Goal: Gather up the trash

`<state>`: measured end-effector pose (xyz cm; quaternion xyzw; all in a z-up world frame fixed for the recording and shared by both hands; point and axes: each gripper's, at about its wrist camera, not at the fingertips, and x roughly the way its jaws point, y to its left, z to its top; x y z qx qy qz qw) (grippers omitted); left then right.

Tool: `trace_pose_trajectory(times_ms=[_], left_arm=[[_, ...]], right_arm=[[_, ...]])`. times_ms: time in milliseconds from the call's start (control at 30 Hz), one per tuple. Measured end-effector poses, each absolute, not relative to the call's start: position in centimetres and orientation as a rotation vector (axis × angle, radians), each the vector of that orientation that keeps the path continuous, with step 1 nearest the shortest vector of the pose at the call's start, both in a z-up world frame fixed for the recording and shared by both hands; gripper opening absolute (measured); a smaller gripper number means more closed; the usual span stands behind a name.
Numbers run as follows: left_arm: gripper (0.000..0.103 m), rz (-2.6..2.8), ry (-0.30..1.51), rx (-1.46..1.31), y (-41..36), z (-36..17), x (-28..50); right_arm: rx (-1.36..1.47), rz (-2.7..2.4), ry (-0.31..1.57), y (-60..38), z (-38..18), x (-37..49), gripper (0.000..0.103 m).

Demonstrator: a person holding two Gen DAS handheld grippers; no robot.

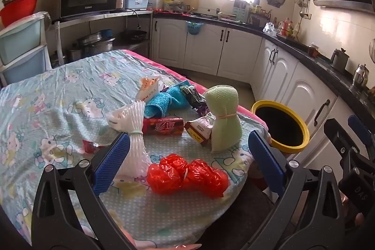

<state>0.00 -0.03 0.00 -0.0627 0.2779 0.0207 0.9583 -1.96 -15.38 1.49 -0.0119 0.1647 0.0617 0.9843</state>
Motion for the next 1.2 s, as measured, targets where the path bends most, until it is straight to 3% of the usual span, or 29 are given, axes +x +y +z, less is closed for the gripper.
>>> trace_pose_trajectory(times_ms=[1200], left_arm=[[0.093, 0.044, 0.548, -0.125, 0.4, 1.1, 0.1]], right_arm=[[-0.041, 0.133, 0.316, -14.7, 1.3, -2.3, 0.097]])
